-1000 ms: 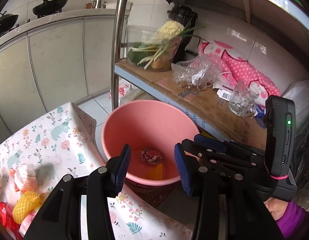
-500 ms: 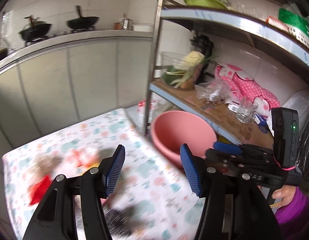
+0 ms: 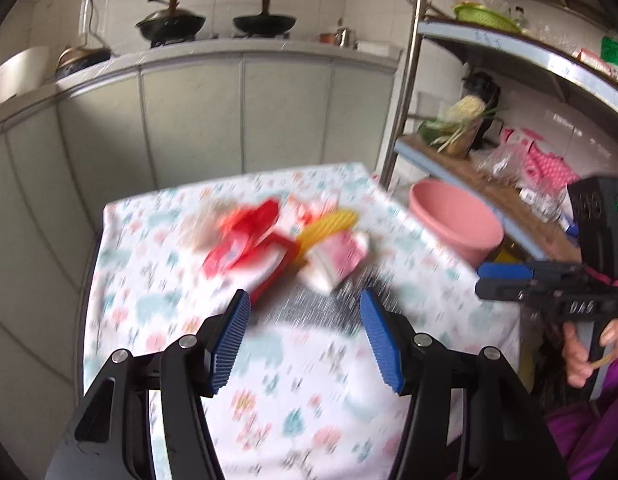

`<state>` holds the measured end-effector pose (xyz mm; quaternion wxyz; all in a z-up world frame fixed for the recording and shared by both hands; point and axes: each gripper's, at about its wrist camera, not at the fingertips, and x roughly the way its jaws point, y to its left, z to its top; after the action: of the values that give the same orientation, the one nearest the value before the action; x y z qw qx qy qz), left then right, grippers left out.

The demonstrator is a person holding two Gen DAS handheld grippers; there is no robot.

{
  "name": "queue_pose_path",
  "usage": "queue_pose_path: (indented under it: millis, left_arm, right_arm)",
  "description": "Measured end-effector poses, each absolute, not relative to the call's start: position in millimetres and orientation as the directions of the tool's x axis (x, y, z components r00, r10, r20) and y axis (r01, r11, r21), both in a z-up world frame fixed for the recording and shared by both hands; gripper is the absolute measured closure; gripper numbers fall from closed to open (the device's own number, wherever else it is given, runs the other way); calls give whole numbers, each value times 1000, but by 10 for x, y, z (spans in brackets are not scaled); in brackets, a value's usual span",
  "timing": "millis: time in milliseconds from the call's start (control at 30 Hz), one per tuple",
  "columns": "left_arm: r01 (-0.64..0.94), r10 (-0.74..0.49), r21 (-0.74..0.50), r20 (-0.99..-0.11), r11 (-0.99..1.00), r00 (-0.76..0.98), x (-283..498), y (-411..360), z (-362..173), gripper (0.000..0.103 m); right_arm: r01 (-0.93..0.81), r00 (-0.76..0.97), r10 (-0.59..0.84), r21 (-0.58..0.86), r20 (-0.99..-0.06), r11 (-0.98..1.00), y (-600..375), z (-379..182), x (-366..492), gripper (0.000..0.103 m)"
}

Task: Collect trash
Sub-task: 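Move both tools back over the trash pile on the table, then grasp the white foam strip with the left tool while the right tool grasps the steel wool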

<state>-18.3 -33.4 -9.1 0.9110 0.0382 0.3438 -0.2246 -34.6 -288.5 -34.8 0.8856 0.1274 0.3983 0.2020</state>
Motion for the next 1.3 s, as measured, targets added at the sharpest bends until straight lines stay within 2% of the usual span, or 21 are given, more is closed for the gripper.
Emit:
queue_pose_path:
  millis: [200, 800, 1000, 1300]
  left_arm:
    - [401, -388, -139, -655, 906, 649, -309, -126, -352, 46]
    - [319, -380, -221, -676, 922, 632, -96, 152, -567, 46]
    - [341, -353, -158, -679, 927, 644, 119, 78, -537, 46]
    - [439, -300, 6, -722, 898, 623, 595, -76, -598, 46]
  right_arm:
    - [-280, 554, 461, 366, -693, 887, -2625, -450, -278, 52]
    - [-321, 531, 401, 260, -747, 911, -2186, -543, 182, 52]
    - [-333, 512, 396, 249, -762, 910, -2061, -631, 228, 52]
    - [-313, 515, 410, 281, -753, 907, -2171, -639, 258, 52]
